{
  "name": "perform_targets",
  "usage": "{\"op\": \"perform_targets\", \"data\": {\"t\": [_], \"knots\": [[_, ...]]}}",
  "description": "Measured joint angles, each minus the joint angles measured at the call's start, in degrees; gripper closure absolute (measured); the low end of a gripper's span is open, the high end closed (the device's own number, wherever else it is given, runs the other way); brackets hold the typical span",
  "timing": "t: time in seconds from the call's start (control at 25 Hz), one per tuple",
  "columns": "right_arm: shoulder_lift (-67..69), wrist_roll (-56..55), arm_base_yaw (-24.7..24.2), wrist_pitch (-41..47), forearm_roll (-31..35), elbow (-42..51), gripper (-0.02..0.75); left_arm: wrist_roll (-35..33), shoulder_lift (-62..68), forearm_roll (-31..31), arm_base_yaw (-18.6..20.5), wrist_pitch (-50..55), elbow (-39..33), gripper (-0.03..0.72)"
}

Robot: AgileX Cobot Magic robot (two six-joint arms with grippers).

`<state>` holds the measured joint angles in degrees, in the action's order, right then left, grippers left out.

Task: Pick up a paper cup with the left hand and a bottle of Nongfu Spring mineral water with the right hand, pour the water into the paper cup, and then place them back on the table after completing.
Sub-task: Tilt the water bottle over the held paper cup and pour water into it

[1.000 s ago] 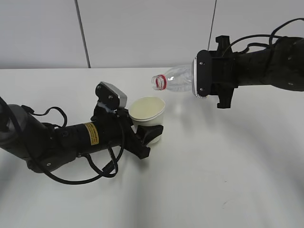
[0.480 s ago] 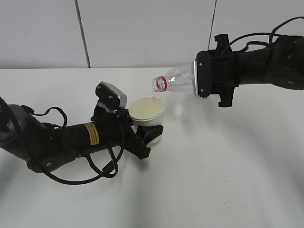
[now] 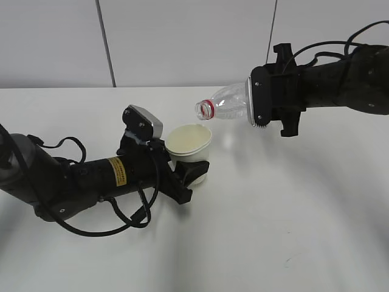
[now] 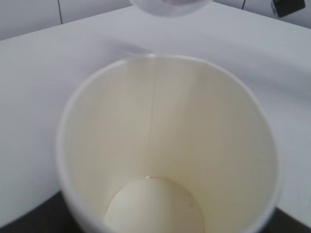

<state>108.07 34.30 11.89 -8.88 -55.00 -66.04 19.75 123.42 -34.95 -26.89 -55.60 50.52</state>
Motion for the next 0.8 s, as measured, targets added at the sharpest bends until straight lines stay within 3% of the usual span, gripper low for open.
{"op": "perform_targets", "data": {"t": [0.8], "knots": [[0.0,1.8,0.0,0.2,0.0,0.0,0.342,0.1,0.0,-0.4,0.0,0.1,0.0,0.281]]}}
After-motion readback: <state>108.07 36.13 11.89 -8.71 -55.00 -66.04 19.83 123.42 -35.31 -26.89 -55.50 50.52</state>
